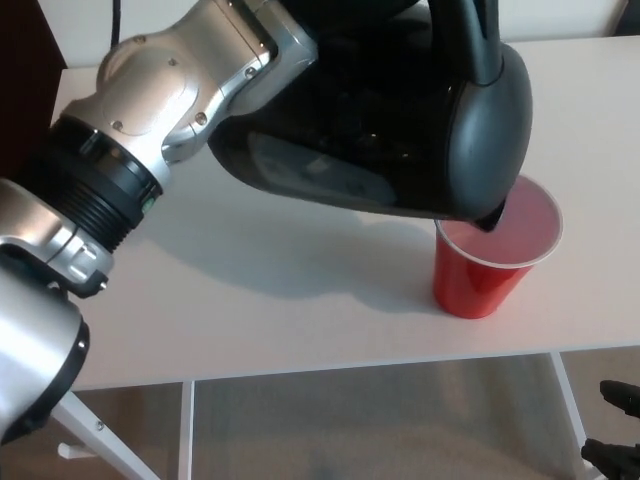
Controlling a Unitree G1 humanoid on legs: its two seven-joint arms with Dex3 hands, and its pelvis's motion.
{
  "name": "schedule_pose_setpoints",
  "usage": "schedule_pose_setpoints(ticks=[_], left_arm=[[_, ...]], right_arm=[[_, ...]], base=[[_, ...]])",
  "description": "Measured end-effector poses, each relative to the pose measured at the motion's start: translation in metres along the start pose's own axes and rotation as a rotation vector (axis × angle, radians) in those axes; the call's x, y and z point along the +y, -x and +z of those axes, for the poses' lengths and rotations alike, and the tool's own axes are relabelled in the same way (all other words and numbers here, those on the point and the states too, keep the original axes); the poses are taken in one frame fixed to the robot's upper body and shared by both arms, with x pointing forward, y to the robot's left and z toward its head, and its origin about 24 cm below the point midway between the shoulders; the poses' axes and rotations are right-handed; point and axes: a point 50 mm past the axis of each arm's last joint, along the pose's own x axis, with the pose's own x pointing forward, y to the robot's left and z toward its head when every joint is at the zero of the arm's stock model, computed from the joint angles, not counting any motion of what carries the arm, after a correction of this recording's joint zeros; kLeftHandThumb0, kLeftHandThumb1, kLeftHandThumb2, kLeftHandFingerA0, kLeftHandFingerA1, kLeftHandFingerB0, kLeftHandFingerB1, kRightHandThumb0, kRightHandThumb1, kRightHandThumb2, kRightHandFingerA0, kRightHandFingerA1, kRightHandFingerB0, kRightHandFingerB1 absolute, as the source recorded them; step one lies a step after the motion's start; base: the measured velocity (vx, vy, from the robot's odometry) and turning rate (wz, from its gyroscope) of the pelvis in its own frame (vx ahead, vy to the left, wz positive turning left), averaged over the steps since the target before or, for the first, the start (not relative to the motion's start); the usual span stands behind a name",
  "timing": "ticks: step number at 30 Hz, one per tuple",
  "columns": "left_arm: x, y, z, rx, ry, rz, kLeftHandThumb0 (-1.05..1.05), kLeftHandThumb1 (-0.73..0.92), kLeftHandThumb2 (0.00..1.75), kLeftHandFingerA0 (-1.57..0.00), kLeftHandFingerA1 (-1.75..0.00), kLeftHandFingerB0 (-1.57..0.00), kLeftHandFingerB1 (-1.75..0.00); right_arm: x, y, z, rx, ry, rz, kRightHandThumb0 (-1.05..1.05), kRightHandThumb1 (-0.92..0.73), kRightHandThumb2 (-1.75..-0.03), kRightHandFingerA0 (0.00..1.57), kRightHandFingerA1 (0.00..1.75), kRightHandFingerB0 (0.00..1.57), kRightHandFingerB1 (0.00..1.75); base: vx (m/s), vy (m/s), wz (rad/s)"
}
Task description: The robot walk towards a table in front and uses its left hand to pick up the pot from the base and pour water to the cup on the right hand side
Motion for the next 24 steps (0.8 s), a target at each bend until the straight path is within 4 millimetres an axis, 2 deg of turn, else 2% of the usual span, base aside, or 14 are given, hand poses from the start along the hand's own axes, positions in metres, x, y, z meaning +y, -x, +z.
schedule_pose_setpoints(ticks=[2,3,7,8,9,10,11,12,13,14,15,16,18,24], left_arm=[[0.0018,-0.0012,-0.0025,-0.01,-0.012,-0.002,-0.3,0.41,0.88,-1.21,-1.31,-0.9,-0.92],[0.0025,-0.0016,-0.0032,-0.014,-0.017,-0.002,-0.37,0.52,0.61,-0.92,-1.64,-0.95,-0.79],[0.0043,-0.0031,-0.0044,-0.038,-0.035,-0.008,-0.3,0.52,0.56,-0.95,-1.62,-0.98,-0.8],[0.0048,-0.0039,-0.0048,-0.045,-0.042,-0.009,-0.27,0.4,0.87,-1.21,-1.3,-0.9,-0.88],[0.0052,-0.0046,-0.0051,-0.052,-0.05,-0.011,-0.31,0.41,0.88,-1.21,-1.31,-0.91,-0.91],[0.0052,-0.0052,-0.0051,-0.064,-0.063,-0.016,-0.4,0.52,0.62,-0.95,-1.66,-0.96,-0.89],[0.0051,-0.0054,-0.0046,-0.075,-0.072,-0.019,-0.4,0.52,0.62,-0.95,-1.66,-0.96,-0.89],[0.0046,-0.0054,-0.0038,-0.087,-0.082,-0.02,-0.28,0.4,0.87,-1.23,-1.31,-0.91,-0.9],[0.0038,-0.0051,-0.0029,-0.097,-0.088,-0.021,-0.31,0.53,0.59,-0.93,-1.64,-0.95,-0.82],[0.0029,-0.0046,-0.0024,-0.103,-0.094,-0.024,-0.29,0.59,0.61,-0.95,-1.63,-0.9,-1.08],[0.0019,-0.0039,-0.0021,-0.109,-0.098,-0.028,-0.29,0.59,0.61,-0.95,-1.63,-0.9,-1.08],[0.0008,-0.0033,-0.0021,-0.111,-0.099,-0.032,-0.3,0.56,0.6,-0.95,-1.62,-0.92,-0.84],[-0.0007,-0.0023,-0.002,-0.121,-0.102,-0.042,-0.3,0.55,0.56,-0.97,-1.57,-0.94,-0.7],[0.0022,-0.0059,0.0007,-0.176,-0.141,-0.044,-0.33,0.52,0.59,-0.99,-1.59,-0.98,-0.76]], right_arm=[[-0.0003,-0.0004,0.0006,-0.001,0.002,0.0,-0.19,-0.52,-0.55,0.7,0.47,0.37,0.36],[-0.0003,-0.0007,0.0011,-0.002,0.004,0.0,-0.19,-0.52,-0.55,0.7,0.48,0.37,0.36],[0.0002,-0.0016,0.002,-0.002,0.013,0.003,-0.19,-0.52,-0.55,0.72,0.49,0.38,0.36],[0.0005,-0.0018,0.0022,-0.002,0.015,0.004,-0.19,-0.53,-0.55,0.72,0.49,0.37,0.36],[0.0008,-0.0019,0.0024,-0.002,0.017,0.005,-0.19,-0.53,-0.55,0.72,0.49,0.38,0.36],[0.001,-0.0019,0.0023,-0.002,0.018,0.006,-0.2,-0.53,-0.55,0.72,0.49,0.38,0.36],[0.001,-0.0019,0.0023,-0.002,0.018,0.006,-0.2,-0.53,-0.55,0.72,0.49,0.38,0.36],[0.0011,-0.002,0.0023,-0.001,0.019,0.006,-0.19,-0.53,-0.55,0.71,0.49,0.38,0.36],[0.0011,-0.002,0.0023,-0.001,0.02,0.006,-0.19,-0.53,-0.55,0.71,0.49,0.38,0.36],[0.0012,-0.002,0.0023,-0.001,0.021,0.006,-0.19,-0.53,-0.55,0.71,0.49,0.39,0.36],[0.0012,-0.002,0.0023,-0.001,0.022,0.007,-0.19,-0.53,-0.55,0.71,0.49,0.39,0.36],[0.0012,-0.002,0.0023,-0.001,0.023,0.007,-0.19,-0.53,-0.55,0.72,0.48,0.39,0.36],[0.0012,-0.002,0.0023,-0.001,0.023,0.007,-0.2,-0.53,-0.55,0.71,0.48,0.39,0.36],[0.0015,-0.002,0.0024,-0.001,0.028,0.007,-0.19,-0.52,-0.55,0.7,0.48,0.39,0.37]], base=[[0.0,0.0,0.0],[0.0,0.0,0.0],[0.0,0.0,0.0],[0.0,0.0,0.0],[0.0,0.0,0.0],[0.0,0.0,0.0],[0.0,0.0,0.0],[0.0,0.0,0.0],[0.0,0.0,0.0],[0.0,0.0,0.0],[0.0,0.0,0.0],[0.0,0.0,0.0],[0.0,0.0,0.0],[0.0,0.0,0.0]])
